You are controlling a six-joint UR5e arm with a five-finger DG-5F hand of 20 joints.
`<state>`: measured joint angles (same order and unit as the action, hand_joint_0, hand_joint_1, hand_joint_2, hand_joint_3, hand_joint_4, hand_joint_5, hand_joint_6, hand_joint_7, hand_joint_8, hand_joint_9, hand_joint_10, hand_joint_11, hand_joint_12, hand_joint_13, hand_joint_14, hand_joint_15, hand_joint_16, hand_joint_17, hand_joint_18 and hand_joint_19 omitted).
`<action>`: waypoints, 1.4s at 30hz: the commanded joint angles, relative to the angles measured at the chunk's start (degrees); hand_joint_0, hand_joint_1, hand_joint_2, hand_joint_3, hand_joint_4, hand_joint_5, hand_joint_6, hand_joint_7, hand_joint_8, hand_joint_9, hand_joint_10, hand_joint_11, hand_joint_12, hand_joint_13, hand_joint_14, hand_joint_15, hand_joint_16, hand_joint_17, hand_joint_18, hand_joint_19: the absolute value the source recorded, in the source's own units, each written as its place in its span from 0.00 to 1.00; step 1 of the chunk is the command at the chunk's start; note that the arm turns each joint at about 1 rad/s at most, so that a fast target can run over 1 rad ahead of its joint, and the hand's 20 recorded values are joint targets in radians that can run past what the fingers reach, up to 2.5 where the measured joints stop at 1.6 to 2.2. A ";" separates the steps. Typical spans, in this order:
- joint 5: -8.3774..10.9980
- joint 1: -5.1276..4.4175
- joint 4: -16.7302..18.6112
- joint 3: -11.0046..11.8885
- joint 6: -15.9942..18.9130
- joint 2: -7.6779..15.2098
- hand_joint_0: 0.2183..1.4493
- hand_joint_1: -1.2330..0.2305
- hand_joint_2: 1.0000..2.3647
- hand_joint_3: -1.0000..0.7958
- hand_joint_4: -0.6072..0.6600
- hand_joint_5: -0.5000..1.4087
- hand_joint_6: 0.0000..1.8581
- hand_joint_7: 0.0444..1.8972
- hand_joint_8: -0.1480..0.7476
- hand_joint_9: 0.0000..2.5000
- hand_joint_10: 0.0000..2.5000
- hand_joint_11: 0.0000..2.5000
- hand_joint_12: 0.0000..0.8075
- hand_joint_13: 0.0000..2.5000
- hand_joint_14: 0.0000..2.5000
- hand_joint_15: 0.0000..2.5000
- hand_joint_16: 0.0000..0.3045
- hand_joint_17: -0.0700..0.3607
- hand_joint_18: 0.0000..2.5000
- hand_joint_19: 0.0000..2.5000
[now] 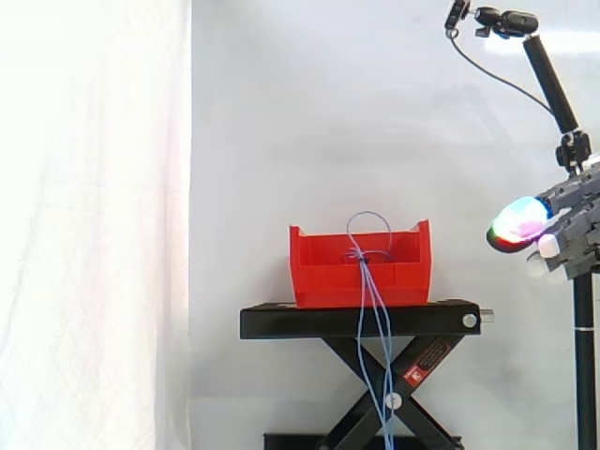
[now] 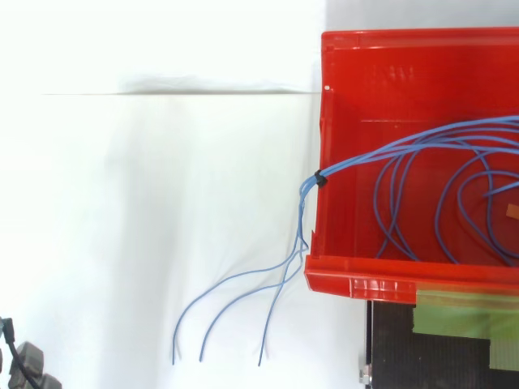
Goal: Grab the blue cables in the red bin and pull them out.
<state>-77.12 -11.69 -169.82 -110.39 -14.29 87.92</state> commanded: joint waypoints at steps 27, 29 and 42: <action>2.50 -1.58 3.97 20.30 -10.54 15.35 0.38 0.24 0.00 0.00 0.69 0.57 0.01 0.27 0.48 0.19 0.00 0.08 0.48 0.10 0.00 0.06 0.20 0.49 0.06 0.08; 2.67 -1.50 1.33 21.62 -13.44 16.31 0.38 0.25 0.00 0.00 0.70 0.58 0.01 0.28 0.48 0.19 0.00 0.08 0.48 0.10 0.00 0.06 0.21 0.49 0.05 0.08; 2.50 -1.94 -4.20 22.58 -25.13 15.79 0.41 0.19 0.00 0.00 0.68 0.68 0.10 0.41 0.48 0.20 0.00 0.08 0.47 0.11 0.00 0.06 0.20 0.48 0.06 0.08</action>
<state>-74.66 -13.50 -172.98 -88.12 -36.17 103.73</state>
